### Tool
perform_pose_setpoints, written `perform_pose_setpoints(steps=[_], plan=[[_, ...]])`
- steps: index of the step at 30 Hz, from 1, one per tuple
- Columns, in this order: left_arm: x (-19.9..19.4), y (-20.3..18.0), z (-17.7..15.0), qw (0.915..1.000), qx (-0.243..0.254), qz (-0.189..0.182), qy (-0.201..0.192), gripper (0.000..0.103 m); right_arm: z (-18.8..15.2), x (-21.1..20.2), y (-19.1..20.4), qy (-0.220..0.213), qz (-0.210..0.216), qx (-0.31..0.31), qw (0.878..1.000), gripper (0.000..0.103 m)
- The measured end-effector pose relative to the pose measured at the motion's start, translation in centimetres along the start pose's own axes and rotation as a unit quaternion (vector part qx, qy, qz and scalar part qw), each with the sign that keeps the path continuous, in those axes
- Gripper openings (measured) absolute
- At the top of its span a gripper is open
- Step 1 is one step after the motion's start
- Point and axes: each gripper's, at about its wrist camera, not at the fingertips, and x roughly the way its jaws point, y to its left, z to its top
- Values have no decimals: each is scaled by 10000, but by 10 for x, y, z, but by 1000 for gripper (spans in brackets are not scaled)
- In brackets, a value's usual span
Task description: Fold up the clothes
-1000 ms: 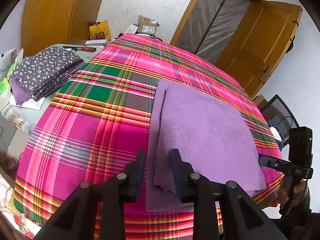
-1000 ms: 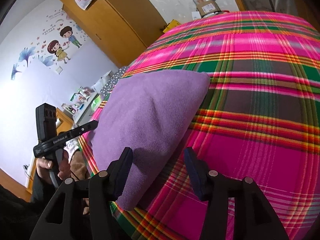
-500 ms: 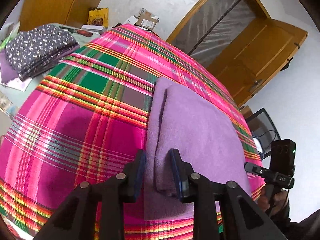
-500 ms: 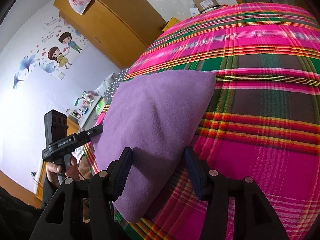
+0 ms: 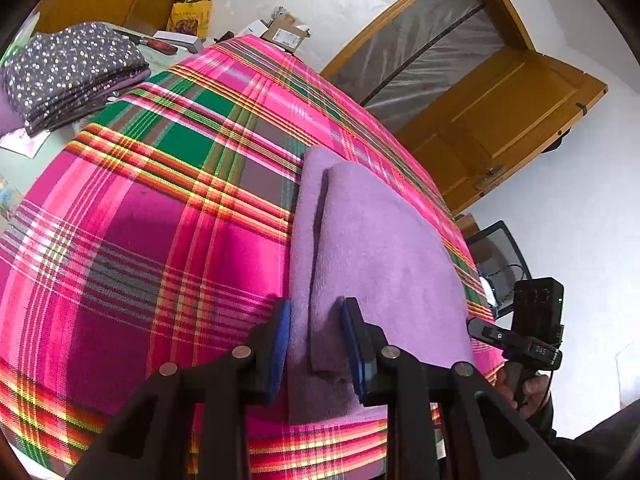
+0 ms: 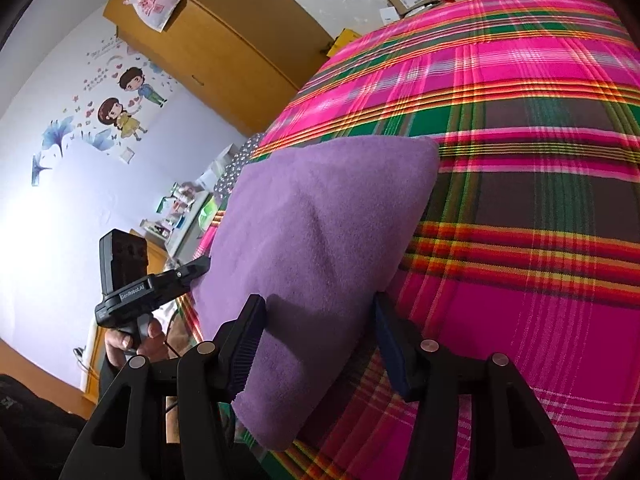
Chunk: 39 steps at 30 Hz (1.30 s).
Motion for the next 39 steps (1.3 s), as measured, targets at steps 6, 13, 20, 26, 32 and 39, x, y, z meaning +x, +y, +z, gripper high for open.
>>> perform_pose_setpoints(steps=[6,13,20,26,32,39], plan=[[7,-2,6,10000,23,-35,47,27,4,3,-4,-62,135,197,9997,57],[6,-2,5,10000,20,-49,6,20,4,2,-5,-109,193,226,9995,44],[0,-10,4,9998,107,-116,-148,16,5,-2,-5,-232,185,222,9993,29],[-2,-23,-1,9990,278,-314,-130,16,11,-13,-6,-354,97,59,9993,24],[5,-20,-6,9994,240,-233,11,19,19,-13,-15,-96,94,80,9999,28],[13,-15,-1,9997,121,-157,118,27,12,-10,-37,53,336,675,9971,47]])
